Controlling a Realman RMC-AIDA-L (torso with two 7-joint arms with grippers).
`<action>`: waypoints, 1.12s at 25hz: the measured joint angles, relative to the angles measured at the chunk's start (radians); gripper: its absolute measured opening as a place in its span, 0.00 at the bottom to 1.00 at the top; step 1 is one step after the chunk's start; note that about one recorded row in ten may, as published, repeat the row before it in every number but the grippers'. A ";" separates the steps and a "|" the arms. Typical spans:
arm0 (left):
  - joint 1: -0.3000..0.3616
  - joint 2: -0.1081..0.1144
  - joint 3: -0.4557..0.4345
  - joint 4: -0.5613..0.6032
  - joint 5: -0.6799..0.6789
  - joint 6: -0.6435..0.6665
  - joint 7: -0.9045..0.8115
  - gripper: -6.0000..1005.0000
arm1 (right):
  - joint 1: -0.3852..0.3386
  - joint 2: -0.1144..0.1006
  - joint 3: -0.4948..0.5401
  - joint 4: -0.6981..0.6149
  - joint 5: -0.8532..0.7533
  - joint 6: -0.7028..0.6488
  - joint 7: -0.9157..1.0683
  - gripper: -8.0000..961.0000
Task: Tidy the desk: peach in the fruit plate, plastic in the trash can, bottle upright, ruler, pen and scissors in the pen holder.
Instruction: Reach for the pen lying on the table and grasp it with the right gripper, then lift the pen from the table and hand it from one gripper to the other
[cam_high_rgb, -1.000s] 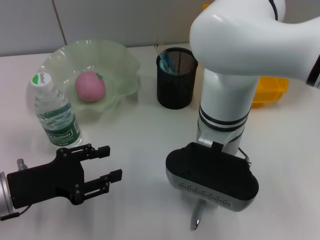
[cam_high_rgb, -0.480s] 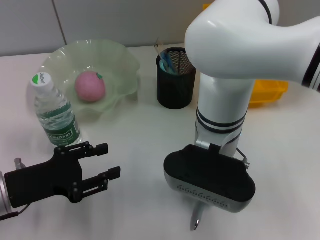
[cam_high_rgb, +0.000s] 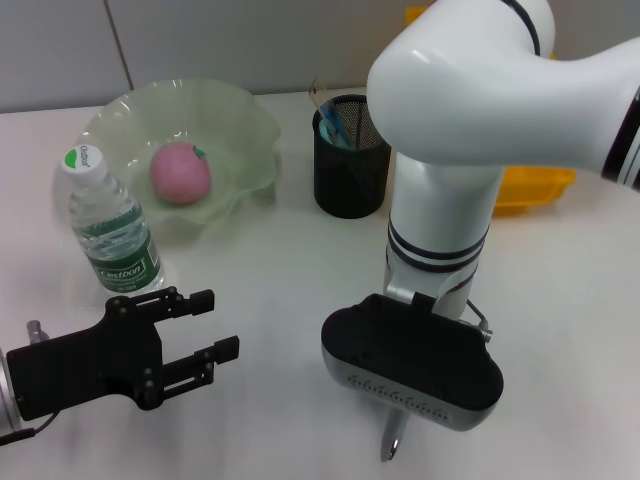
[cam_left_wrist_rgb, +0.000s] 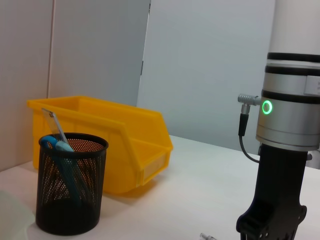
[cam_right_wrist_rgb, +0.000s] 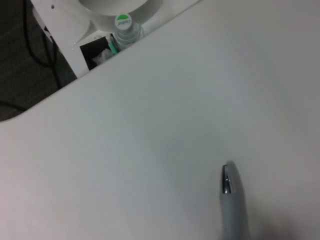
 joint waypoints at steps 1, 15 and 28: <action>0.000 0.000 0.000 0.000 0.000 0.000 0.000 0.60 | 0.000 0.000 -0.005 0.001 0.000 0.004 0.002 0.43; 0.000 0.002 -0.003 0.006 0.000 0.013 -0.002 0.59 | -0.002 0.000 -0.011 0.004 -0.003 0.010 0.012 0.31; 0.001 0.003 -0.007 0.006 0.001 0.013 -0.003 0.58 | -0.008 -0.002 0.046 -0.026 -0.008 -0.016 0.004 0.15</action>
